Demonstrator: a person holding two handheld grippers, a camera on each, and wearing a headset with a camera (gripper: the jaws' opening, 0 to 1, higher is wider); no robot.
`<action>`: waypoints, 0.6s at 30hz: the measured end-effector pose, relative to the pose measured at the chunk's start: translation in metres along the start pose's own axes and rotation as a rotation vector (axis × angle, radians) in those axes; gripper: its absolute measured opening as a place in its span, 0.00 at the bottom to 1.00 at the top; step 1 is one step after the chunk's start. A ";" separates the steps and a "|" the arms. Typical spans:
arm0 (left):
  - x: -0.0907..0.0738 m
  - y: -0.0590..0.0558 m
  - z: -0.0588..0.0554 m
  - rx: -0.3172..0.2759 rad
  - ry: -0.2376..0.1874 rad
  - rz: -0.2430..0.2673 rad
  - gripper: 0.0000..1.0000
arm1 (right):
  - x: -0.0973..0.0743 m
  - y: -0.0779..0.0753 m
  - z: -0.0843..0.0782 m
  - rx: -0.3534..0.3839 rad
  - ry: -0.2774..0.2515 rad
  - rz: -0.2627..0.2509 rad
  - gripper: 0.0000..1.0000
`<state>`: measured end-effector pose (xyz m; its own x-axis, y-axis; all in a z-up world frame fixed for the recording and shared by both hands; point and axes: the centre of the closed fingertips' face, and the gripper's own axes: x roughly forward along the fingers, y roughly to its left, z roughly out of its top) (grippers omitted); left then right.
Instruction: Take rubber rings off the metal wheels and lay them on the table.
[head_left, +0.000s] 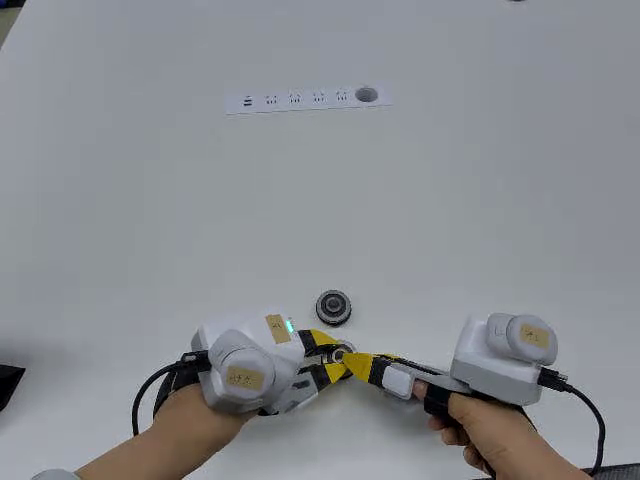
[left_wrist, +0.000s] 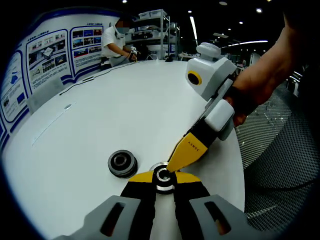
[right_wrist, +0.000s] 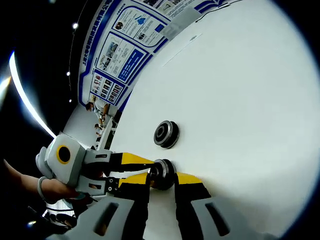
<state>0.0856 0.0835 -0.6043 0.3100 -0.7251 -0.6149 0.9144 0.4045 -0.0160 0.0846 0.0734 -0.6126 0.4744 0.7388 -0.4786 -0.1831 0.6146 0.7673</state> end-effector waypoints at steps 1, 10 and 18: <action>0.000 0.000 0.000 -0.001 -0.001 0.001 0.13 | 0.000 0.001 0.002 -0.001 -0.012 0.003 0.21; 0.000 -0.001 0.000 -0.006 -0.003 0.000 0.13 | 0.001 0.004 0.002 -0.021 -0.002 0.011 0.21; -0.001 -0.001 0.002 -0.011 -0.007 0.000 0.13 | -0.002 0.006 0.004 -0.047 0.003 0.011 0.20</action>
<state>0.0846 0.0829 -0.6021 0.3122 -0.7288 -0.6094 0.9113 0.4110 -0.0247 0.0861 0.0744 -0.6056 0.4698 0.7464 -0.4713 -0.2282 0.6185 0.7519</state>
